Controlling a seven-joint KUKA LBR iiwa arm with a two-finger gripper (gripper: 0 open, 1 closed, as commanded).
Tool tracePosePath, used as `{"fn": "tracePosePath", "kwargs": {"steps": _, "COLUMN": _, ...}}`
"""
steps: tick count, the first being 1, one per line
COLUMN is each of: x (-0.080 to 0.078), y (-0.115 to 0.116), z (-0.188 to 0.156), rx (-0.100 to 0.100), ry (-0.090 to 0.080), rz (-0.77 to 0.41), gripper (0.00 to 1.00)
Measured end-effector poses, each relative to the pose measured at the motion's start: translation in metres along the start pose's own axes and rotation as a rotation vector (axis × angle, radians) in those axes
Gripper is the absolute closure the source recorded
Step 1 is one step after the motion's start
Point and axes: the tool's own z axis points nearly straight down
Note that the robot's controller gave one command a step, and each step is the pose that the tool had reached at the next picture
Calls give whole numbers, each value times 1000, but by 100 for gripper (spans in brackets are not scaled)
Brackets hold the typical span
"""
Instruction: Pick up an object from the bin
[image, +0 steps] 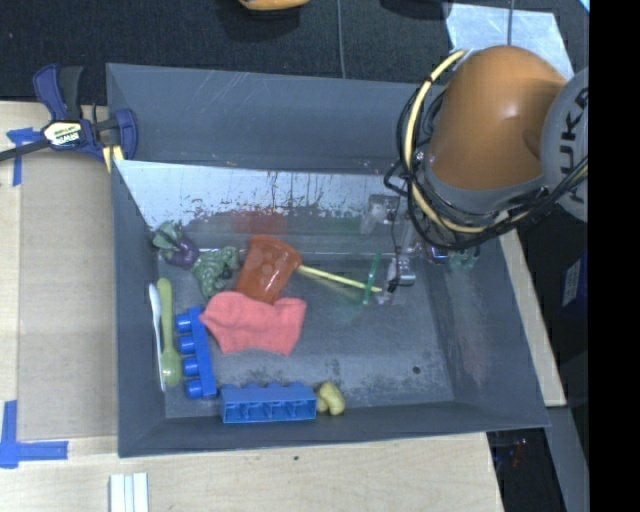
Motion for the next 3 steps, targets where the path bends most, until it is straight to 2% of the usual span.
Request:
{"fn": "tracePosePath", "kwargs": {"steps": 1, "x": -1, "y": 0, "z": -5, "rx": 0, "ry": -9, "rz": 0, "gripper": 0}}
{"fn": "tracePosePath", "kwargs": {"steps": 2, "x": -1, "y": 27, "z": 52, "rx": -1, "ry": -11, "rz": 128, "gripper": 0}}
{"fn": "tracePosePath", "kwargs": {"steps": 3, "x": -7, "y": 76, "z": 79, "rx": -1, "ry": -16, "rz": 69, "gripper": 0}}
